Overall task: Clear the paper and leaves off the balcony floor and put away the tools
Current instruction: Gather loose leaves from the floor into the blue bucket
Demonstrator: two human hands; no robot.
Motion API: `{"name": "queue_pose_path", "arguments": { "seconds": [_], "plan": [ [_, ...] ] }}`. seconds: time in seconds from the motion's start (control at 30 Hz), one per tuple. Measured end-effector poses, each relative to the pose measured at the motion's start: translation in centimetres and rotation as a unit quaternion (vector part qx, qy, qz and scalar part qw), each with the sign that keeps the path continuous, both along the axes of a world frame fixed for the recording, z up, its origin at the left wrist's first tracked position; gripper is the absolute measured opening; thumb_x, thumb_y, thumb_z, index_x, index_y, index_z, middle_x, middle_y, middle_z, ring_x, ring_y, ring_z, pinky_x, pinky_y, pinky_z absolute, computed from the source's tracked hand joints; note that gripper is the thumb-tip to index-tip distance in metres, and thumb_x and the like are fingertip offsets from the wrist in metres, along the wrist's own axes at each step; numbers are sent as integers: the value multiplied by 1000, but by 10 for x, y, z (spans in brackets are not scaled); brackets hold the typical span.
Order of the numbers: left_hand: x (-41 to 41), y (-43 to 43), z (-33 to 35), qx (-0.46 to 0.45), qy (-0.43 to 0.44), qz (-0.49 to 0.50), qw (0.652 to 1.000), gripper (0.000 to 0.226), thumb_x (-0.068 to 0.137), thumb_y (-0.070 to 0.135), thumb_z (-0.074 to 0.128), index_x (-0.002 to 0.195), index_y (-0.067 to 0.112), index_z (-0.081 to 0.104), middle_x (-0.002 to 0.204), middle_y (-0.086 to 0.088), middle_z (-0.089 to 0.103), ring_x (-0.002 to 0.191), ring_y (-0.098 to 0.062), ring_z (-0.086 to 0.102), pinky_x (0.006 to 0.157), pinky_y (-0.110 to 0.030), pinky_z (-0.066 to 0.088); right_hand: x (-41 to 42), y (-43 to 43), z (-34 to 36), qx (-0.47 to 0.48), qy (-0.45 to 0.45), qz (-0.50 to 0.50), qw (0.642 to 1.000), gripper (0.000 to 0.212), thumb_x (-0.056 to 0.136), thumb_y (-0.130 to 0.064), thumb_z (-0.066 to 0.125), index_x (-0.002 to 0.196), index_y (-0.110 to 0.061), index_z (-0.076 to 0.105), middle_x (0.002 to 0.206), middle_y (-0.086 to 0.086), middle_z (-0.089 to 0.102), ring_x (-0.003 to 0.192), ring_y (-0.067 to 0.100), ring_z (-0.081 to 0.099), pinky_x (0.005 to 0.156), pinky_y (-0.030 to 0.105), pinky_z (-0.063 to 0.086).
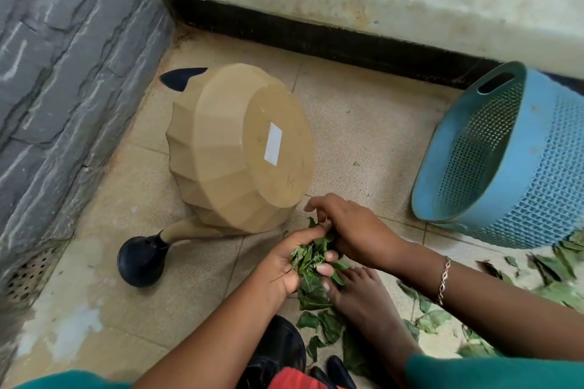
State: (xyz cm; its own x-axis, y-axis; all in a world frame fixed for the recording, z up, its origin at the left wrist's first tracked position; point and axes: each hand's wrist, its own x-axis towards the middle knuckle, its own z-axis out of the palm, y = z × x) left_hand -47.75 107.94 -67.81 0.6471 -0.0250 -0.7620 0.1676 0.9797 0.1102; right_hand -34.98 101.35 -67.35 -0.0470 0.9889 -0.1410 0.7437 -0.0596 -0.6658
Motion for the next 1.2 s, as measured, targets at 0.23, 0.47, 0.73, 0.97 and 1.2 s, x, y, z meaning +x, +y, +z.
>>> {"name": "queue_pose_path", "arguments": {
  "seconds": [0.23,0.47,0.73,0.97,1.2],
  "plan": [
    [-6,-3,-16,-31,24,15,999,15,77,16,52,76,5,62,52,-6,49,32,-11,43,32,-11,34,31,15,18,-156,164,-25,974,54,81,-5,67,130,-17,47,115,-5,51,101,12,55,82,23,48],
    [-31,6,-26,-18,26,58,998,21,66,4,71,83,2,59,60,-9,53,38,-14,47,31,-15,36,68,29,-33,-98,-62,-321,940,40,86,-6,59,124,-16,52,120,9,50,97,21,55,79,28,44],
    [-41,8,-26,-10,71,61,996,11,76,9,48,86,5,52,58,-7,52,37,-13,45,31,-13,33,68,25,-54,-88,-109,-293,946,21,92,-25,53,111,-18,48,97,-1,49,90,20,49,71,33,42],
    [-48,8,-31,-2,100,75,992,8,87,8,44,86,6,51,57,-6,51,36,-12,45,31,-12,31,69,32,-55,-99,-155,-280,942,14,92,-14,50,103,-17,58,94,4,52,86,21,49,65,28,36],
    [-54,15,-37,41,149,107,982,15,95,9,41,85,7,52,51,-4,50,33,-10,43,32,-9,30,49,-23,-48,-154,-70,-264,950,7,90,-11,54,86,-10,60,89,3,50,81,20,50,67,28,35]
  ]
}}
